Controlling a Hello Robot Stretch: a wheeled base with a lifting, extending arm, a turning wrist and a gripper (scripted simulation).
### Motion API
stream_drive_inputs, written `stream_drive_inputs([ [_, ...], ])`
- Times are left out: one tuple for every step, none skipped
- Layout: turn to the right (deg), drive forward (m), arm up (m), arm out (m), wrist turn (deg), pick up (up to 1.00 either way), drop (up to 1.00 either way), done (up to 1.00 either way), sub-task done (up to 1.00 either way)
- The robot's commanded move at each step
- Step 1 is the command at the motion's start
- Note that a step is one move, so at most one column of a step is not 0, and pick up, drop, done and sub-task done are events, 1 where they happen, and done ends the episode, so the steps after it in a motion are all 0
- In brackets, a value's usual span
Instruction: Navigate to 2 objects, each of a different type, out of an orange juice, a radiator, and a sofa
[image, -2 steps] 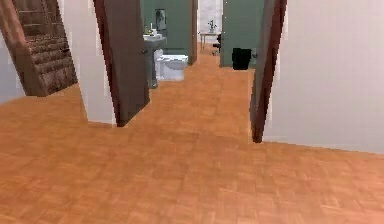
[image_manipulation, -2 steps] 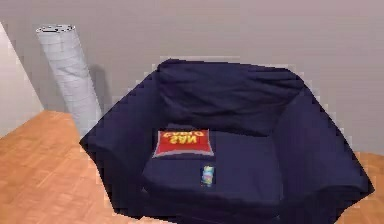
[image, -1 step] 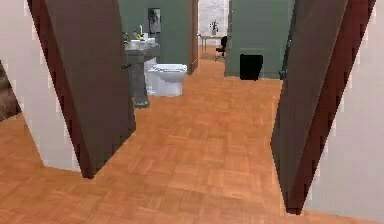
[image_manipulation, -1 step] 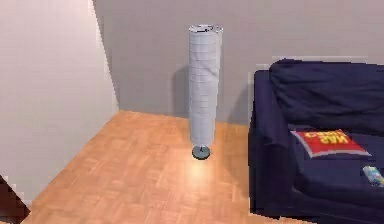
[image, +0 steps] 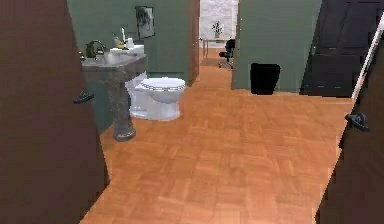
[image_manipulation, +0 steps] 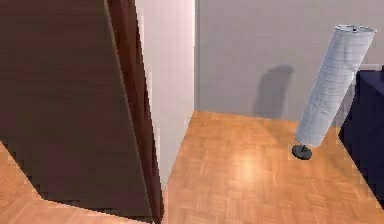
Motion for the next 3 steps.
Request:
stream_drive_inputs([
  [42.0, 0.00, 0.00, 0.00, 0.0, 0.00, 0.00, 0.00, 0.00],
  [0.0, 0.05, 0.00, 0.00, 0.0, 0.00, 0.00, 0.00, 0.00],
  [-27.0, 0.00, 0.00, 0.00, 0.0, 0.00, 0.00, 0.00, 0.00],
])
